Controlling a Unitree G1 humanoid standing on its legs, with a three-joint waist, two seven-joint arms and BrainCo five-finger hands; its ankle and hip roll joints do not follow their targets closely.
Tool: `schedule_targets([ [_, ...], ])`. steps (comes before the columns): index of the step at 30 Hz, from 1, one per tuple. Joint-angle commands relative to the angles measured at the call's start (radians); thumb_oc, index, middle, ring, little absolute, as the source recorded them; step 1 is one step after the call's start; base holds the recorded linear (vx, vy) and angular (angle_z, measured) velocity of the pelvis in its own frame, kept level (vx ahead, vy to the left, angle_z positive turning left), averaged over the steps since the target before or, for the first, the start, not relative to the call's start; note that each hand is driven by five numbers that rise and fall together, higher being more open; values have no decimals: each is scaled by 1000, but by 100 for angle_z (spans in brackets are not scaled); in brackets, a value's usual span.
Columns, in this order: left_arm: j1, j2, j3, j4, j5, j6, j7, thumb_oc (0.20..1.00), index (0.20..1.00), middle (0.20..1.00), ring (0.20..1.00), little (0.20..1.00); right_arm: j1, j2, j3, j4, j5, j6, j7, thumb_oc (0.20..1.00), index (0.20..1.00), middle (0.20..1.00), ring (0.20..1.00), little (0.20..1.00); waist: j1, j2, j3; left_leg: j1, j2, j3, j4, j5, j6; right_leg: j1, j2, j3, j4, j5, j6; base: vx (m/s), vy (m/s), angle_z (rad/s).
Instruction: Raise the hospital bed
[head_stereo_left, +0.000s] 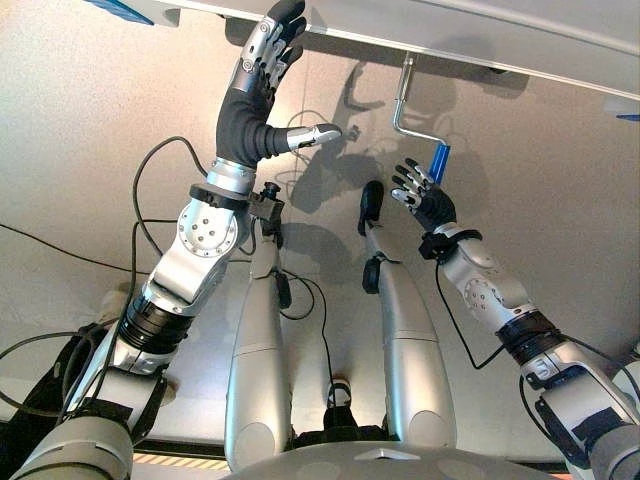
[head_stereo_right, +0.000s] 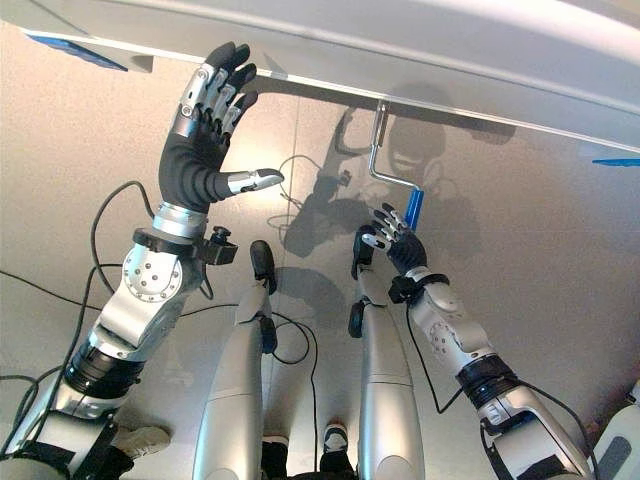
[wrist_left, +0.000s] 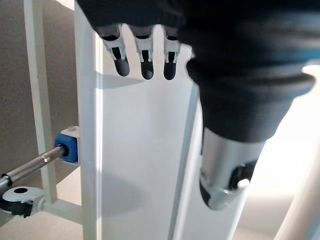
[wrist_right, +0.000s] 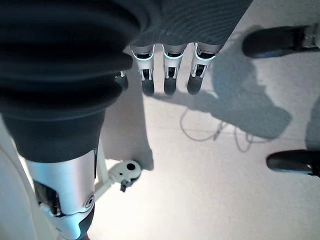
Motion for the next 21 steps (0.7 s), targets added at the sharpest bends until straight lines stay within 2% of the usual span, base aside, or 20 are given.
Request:
schedule_targets([
  [1,10,-3,4,-109,17,-33,6,1000,1000,1000,1000,1000,9,-6,13,-33,-16,-14,0,1000,1000,1000,1000,1000,6,7,-25,-45,-18,7,47,-25,21,43,-25,9,-53,-12,116,0,0,0],
  [10,12,6,10,-117,29,-35,4,1000,1000,1000,1000,1000,21,-42,-3,-125,1,-26,15,1000,1000,1000,1000,1000,2,2,-25,-43,-17,7,43,-25,21,46,-25,8,-55,-12,117,0,0,0],
  [21,31,45,16,-138,32,-37,-8,1000,1000,1000,1000,1000,61,-194,-54,-241,9,-24,42,1000,1000,1000,1000,1000,-5,-5,-25,-45,-17,5,45,-26,20,46,-24,7,-51,-15,118,0,0,0],
])
